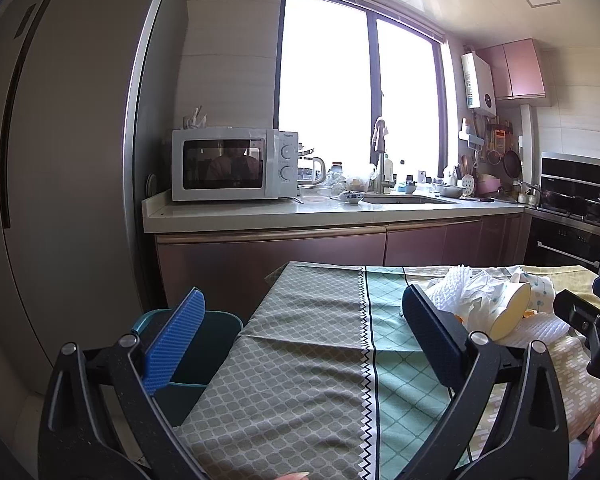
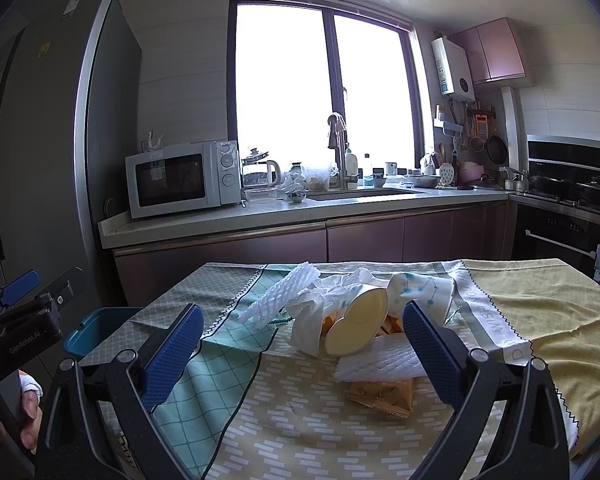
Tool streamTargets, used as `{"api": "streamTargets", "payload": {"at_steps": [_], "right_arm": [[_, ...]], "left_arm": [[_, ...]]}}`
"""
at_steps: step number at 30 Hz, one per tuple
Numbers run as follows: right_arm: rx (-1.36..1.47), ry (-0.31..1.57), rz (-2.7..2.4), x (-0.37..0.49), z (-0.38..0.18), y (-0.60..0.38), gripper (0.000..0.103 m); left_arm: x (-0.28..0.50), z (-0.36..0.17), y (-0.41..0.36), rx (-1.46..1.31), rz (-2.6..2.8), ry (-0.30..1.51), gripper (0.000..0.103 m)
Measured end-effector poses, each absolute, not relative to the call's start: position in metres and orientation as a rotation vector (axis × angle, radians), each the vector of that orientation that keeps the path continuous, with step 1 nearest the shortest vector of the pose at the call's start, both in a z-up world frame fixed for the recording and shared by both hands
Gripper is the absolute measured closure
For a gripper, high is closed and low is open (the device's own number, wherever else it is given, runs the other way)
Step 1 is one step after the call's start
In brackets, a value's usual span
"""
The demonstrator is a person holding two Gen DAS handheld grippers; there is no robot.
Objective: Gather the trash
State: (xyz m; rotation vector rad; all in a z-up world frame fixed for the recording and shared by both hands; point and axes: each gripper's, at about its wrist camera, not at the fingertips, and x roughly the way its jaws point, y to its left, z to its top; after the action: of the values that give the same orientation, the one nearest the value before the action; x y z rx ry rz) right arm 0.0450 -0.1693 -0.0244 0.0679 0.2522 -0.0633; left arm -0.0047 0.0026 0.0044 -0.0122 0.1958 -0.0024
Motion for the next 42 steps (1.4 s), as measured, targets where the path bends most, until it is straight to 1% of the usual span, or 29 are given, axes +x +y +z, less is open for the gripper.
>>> {"api": "streamTargets", "payload": {"at_steps": [42], "right_arm": [[0.084, 0.257, -0.065, 0.0462, -0.0282, -0.1730, 0.006]], "left_arm": [[-0.0075, 0.0034, -0.0019, -0.011, -0.006, 0.192, 0.006]]}}
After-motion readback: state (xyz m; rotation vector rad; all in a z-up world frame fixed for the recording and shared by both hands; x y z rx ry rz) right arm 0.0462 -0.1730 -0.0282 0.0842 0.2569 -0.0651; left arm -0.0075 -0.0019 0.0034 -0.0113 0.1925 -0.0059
